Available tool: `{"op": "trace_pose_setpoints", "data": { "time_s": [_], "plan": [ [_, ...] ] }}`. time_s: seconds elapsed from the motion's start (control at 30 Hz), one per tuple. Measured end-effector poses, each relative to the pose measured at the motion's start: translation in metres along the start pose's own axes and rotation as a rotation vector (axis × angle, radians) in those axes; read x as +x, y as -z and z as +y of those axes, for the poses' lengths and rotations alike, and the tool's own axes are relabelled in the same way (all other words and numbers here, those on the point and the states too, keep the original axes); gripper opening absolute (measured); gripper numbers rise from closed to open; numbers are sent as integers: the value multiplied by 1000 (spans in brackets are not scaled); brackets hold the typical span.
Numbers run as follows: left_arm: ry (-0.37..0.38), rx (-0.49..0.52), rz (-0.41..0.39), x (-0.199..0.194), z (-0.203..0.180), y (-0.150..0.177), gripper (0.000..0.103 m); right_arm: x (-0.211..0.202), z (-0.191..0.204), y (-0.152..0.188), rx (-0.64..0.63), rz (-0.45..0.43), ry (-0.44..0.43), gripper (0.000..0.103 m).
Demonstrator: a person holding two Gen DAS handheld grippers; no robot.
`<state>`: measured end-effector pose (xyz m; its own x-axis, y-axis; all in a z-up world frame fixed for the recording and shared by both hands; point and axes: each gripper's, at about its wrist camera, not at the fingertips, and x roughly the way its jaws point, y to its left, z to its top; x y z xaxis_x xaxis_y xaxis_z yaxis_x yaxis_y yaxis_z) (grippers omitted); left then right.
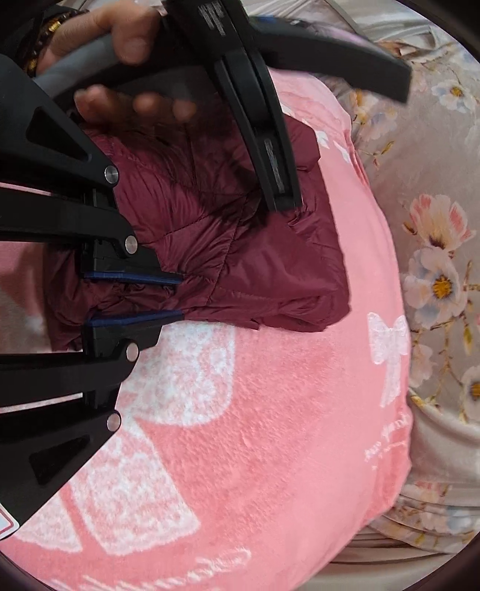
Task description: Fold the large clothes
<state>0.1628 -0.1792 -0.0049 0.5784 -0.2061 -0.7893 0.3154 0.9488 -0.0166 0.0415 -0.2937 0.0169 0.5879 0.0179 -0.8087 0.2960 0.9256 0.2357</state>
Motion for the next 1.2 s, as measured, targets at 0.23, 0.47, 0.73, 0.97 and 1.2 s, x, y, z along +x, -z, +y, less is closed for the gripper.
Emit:
{"op": "trace_pose_setpoints", "data": {
  "time_s": [0.23,0.47,0.73,0.97,1.2],
  "plan": [
    [-84,-78,-21,-52,60,32,83,-42,13,-6,-75,-97,43,15],
    [-139,-130,44,-46,88,72,84,-15,38,3,-166,-6,61,15],
    [-159,-107,31,-28,80,89,89,10,33,13,-160,36,87,15],
    [-151,-114,27,-20,80,96,89,22,32,17,-145,32,83,15],
    [-173,-95,-5,-16,75,101,90,27,28,19,-127,15,68,14]
  ]
}}
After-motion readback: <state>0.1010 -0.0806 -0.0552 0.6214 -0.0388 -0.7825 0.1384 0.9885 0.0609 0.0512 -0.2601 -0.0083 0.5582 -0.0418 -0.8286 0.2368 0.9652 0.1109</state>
